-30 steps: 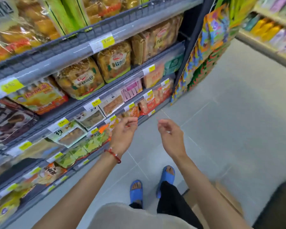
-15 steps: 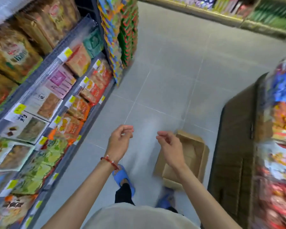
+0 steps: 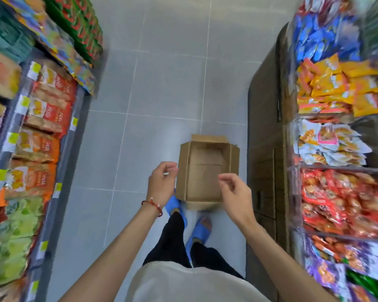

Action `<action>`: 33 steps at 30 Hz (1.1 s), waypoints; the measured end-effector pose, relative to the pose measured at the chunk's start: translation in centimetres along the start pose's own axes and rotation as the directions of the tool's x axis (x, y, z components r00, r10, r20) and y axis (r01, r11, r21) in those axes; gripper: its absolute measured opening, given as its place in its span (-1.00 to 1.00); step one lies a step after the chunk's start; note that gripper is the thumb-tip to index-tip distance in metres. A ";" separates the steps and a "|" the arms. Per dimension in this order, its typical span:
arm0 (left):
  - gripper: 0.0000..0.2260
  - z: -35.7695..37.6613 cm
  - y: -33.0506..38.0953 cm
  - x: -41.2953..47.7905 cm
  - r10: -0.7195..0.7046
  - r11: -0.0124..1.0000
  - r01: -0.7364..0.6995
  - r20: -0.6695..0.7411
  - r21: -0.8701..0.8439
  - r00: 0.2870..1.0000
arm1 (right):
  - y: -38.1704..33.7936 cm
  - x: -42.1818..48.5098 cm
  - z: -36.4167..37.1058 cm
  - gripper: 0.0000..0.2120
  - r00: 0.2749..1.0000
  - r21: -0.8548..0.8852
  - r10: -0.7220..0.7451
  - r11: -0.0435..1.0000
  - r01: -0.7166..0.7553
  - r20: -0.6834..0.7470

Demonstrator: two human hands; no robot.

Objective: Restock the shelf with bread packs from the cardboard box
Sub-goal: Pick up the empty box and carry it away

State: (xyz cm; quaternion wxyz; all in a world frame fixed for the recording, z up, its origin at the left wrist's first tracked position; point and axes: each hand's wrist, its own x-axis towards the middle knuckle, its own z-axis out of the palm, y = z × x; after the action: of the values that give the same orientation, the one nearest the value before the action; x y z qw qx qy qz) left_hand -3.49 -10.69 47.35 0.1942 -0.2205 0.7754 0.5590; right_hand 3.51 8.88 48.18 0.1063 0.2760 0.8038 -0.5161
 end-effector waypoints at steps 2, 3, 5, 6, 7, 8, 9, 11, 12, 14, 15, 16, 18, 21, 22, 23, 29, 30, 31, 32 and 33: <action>-0.86 2.2 -0.6 2.6 0.028 0.995 -0.033 0.061 0.095 0.998 | 1.4 1.4 -0.5 -0.78 0.999 -0.053 0.002 0.999 -0.003 -0.035; -0.86 3.3 -1.0 4.1 0.033 0.988 -0.048 0.102 0.150 0.994 | 2.1 2.4 -0.6 -0.77 0.998 -0.074 0.007 0.997 -0.012 -0.062; -0.85 5.2 -2.4 6.8 0.021 0.966 -0.061 0.158 0.252 0.987 | 4.0 4.7 -0.4 -0.77 0.994 -0.098 0.035 0.994 -0.045 -0.108; -0.85 6.0 -3.2 8.0 0.021 0.953 -0.072 0.174 0.294 0.984 | 5.0 6.0 -0.2 -0.77 0.992 -0.108 0.048 0.992 -0.060 -0.116; -0.84 6.7 -4.1 9.3 0.023 0.937 -0.090 0.197 0.339 0.980 | 6.2 7.3 0.1 -0.76 0.991 -0.124 0.063 0.989 -0.078 -0.117; -0.83 7.4 -5.0 10.5 0.024 0.917 -0.108 0.216 0.384 0.976 | 7.3 8.5 0.3 -0.74 0.990 -0.146 0.082 0.984 -0.098 -0.112; -0.83 8.0 -5.9 11.7 0.019 0.897 -0.116 0.225 0.426 0.974 | 8.6 9.8 0.7 -0.72 0.989 -0.169 0.104 0.978 -0.121 -0.104; -0.85 9.2 -8.4 13.9 -0.008 0.864 -0.114 0.240 0.491 0.971 | 11.2 12.2 1.5 -0.70 0.985 -0.212 0.145 0.964 -0.162 -0.093; -0.86 9.8 -9.8 15.0 -0.025 0.853 -0.107 0.244 0.510 0.969 | 12.8 13.4 1.9 -0.69 0.984 -0.243 0.159 0.954 -0.173 -0.078; -0.85 11.2 -13.1 17.3 -0.077 0.856 -0.060 0.243 0.513 0.967 | 16.3 15.8 2.8 -0.68 0.982 -0.295 0.180 0.937 -0.188 -0.053; -0.84 12.0 -14.8 18.3 -0.111 0.862 -0.021 0.230 0.507 0.967 | 18.2 17.0 3.3 -0.67 0.981 -0.315 0.190 0.929 -0.194 -0.043; -0.83 12.8 -16.6 19.4 -0.138 0.863 0.010 0.216 0.505 0.967 | 20.1 18.3 3.8 -0.67 0.981 -0.340 0.193 0.921 -0.192 -0.031; -0.86 14.9 -20.1 21.6 -0.158 0.853 0.026 0.210 0.522 0.965 | 24.2 21.1 4.9 -0.67 0.979 -0.397 0.203 0.897 -0.195 -0.024; -0.84 17.9 -25.0 25.4 -0.129 0.842 0.014 0.176 0.539 0.976 | 30.5 25.0 6.7 -0.61 0.978 -0.448 0.206 0.874 -0.190 -0.013; -0.82 18.8 -26.7 26.6 -0.104 0.830 -0.008 0.168 0.557 0.980 | 32.6 26.2 7.3 -0.59 0.981 -0.464 0.191 0.869 -0.174 -0.009; -0.79 19.8 -28.5 27.9 -0.075 0.815 -0.033 0.162 0.579 0.984 | 34.7 27.4 7.7 -0.57 0.984 -0.476 0.177 0.865 -0.160 -0.008; -0.50 24.2 -36.2 33.2 0.091 0.688 -0.114 0.071 0.717 0.993 | 44.0 33.5 10.6 -0.44 0.991 -0.485 0.119 0.864 -0.137 -0.068; -0.46 24.5 -37.0 33.7 0.121 0.697 -0.126 0.058 0.706 0.991 | 45.0 34.2 11.2 -0.41 0.992 -0.483 0.096 0.867 -0.126 -0.086; -0.43 24.8 -37.8 34.2 0.130 0.718 -0.125 0.045 0.685 0.990 | 45.9 34.7 11.8 -0.39 0.991 -0.477 0.082 0.870 -0.122 -0.105; -0.38 25.1 -38.4 34.6 0.125 0.737 -0.115 0.033 0.666 0.992 | 46.7 35.2 12.4 -0.36 0.989 -0.464 0.076 0.877 -0.127 -0.126; -0.33 25.4 -39.1 34.8 0.116 0.748 -0.108 0.030 0.655 0.993 | 47.4 35.7 12.9 -0.33 0.987 -0.442 0.072 0.888 -0.131 -0.147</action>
State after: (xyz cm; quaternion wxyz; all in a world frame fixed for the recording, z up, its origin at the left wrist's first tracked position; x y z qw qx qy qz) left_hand -9.07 -1.71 -9.84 0.2204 -0.0952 0.9348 0.2617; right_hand -1.16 24.25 -10.42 0.1432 0.3177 0.8908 -0.2916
